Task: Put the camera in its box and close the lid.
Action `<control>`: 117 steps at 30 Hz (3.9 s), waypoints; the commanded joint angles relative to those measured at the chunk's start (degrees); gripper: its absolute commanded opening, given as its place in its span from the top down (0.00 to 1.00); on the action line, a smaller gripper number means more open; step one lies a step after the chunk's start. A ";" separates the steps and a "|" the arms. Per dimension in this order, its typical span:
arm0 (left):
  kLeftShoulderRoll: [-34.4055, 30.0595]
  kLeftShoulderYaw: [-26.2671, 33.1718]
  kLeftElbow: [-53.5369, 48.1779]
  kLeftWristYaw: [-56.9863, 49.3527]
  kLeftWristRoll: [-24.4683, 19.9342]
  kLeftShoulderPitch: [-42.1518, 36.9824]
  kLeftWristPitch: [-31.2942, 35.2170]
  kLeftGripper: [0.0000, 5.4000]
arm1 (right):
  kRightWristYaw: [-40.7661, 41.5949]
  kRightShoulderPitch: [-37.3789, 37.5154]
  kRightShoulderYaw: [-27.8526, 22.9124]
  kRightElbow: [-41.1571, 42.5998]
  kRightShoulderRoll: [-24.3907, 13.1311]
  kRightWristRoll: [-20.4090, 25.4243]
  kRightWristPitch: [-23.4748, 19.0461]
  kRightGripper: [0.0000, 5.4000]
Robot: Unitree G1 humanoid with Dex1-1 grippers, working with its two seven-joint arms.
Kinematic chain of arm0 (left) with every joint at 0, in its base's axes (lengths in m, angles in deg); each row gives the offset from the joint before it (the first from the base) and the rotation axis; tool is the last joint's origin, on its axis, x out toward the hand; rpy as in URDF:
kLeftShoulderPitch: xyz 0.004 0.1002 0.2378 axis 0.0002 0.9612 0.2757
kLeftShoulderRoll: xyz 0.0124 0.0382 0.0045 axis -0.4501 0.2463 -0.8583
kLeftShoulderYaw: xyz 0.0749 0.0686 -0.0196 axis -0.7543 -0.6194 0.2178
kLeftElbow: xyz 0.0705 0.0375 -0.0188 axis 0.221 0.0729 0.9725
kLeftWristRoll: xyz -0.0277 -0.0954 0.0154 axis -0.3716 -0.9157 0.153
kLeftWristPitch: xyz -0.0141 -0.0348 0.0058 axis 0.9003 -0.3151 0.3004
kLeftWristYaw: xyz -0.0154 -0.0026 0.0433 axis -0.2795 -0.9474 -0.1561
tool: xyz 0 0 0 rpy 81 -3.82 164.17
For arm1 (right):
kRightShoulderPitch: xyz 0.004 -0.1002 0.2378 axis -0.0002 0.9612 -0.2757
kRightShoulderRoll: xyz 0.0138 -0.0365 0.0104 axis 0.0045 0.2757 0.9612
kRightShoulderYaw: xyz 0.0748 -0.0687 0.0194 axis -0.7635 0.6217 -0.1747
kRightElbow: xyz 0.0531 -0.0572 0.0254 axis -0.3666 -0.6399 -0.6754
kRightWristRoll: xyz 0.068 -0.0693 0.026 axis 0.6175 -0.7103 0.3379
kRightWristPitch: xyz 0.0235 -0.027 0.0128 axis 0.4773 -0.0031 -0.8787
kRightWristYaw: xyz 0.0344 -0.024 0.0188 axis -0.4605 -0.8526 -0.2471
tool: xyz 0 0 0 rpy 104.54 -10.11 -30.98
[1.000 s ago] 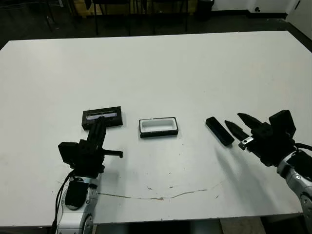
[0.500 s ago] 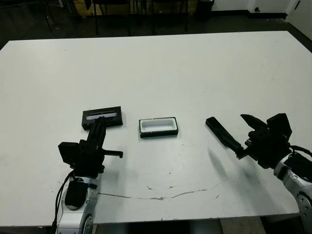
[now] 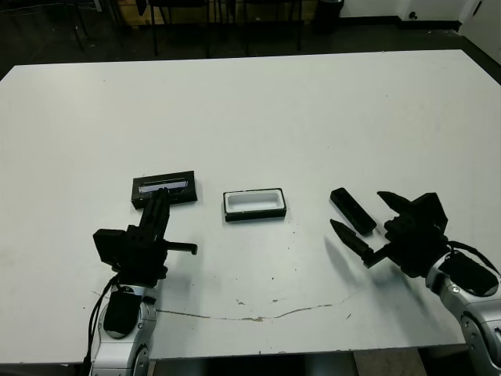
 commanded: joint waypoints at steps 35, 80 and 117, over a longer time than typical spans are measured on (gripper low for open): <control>-0.36 0.17 0.55 0.87 -0.80 0.51 0.73 1.00 | -2.74 1.11 0.22 -3.45 2.09 -2.34 -0.18 0.15; 0.16 -0.37 0.75 0.11 0.04 1.18 -0.29 1.00 | 3.14 -28.92 -5.46 -9.93 1.09 13.52 -13.48 0.90; 0.01 -0.50 0.35 0.03 -0.58 -0.14 1.00 1.00 | 52.82 -58.85 24.53 -56.85 -1.59 -18.95 23.28 0.90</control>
